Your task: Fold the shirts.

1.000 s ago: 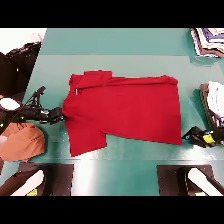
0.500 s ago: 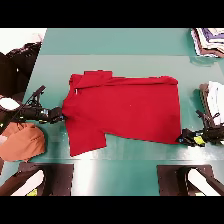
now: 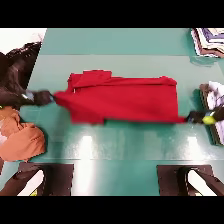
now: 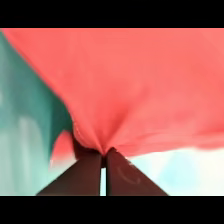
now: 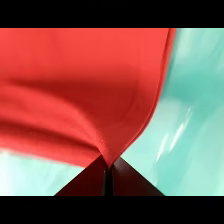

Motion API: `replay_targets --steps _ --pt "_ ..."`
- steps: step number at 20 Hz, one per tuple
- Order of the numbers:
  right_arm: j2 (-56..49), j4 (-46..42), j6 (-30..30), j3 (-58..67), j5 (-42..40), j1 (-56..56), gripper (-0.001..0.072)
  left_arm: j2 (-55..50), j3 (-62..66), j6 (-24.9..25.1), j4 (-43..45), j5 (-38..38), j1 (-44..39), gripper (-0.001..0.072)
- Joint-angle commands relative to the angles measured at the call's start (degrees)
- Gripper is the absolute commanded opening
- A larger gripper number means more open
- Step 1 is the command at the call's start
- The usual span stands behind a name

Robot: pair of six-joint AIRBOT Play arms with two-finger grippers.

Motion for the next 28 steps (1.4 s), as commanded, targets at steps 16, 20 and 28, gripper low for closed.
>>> replay_targets --steps 16,20,28 --pt "7.15 -0.33 1.38 61.31 -4.28 -9.53 0.0014 2.43 72.43 -9.49 -3.87 2.12 0.07 0.0024" --pt "4.02 -0.28 1.4 52.04 -2.08 -9.57 0.0013 1.79 52.35 -9.38 -3.39 -1.9 0.04 0.0024" --pt "-19.61 -0.44 1.73 36.92 -1.07 -1.38 0.0013 -17.44 22.6 -4.42 -3.56 -2.89 0.04 0.0024"
